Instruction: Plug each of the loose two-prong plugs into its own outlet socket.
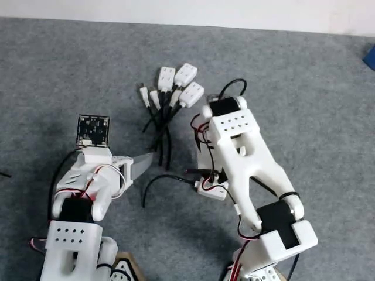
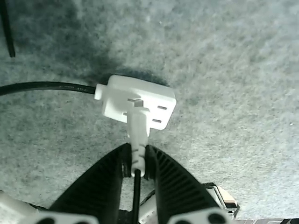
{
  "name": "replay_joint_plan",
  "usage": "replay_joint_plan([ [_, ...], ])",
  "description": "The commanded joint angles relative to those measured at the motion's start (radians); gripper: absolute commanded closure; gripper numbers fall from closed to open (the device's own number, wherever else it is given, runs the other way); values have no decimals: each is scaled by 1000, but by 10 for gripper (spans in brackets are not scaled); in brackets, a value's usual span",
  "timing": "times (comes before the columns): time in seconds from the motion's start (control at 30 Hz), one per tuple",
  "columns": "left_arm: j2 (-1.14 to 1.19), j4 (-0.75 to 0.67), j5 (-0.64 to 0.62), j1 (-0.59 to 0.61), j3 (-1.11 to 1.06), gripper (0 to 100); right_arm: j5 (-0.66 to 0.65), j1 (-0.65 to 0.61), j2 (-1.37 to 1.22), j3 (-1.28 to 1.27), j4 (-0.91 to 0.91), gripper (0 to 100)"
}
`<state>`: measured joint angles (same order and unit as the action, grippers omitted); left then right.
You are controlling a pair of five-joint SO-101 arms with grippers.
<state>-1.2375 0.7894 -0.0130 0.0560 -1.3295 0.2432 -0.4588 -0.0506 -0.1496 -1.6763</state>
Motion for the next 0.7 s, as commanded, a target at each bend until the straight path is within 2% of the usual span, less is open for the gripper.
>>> replay_joint_plan([
  [0.0,-13,-17,-6,15,5,611,0,12,44,2,8,991],
  [0.33,-13,-18,-6,15,5,611,12,-64,44,4,-1,990],
  [0.5,-13,-18,-6,15,5,611,83,-119,44,4,1,989],
  [0.67,-13,-18,-6,15,5,611,89,-110,44,-2,-1,989],
])
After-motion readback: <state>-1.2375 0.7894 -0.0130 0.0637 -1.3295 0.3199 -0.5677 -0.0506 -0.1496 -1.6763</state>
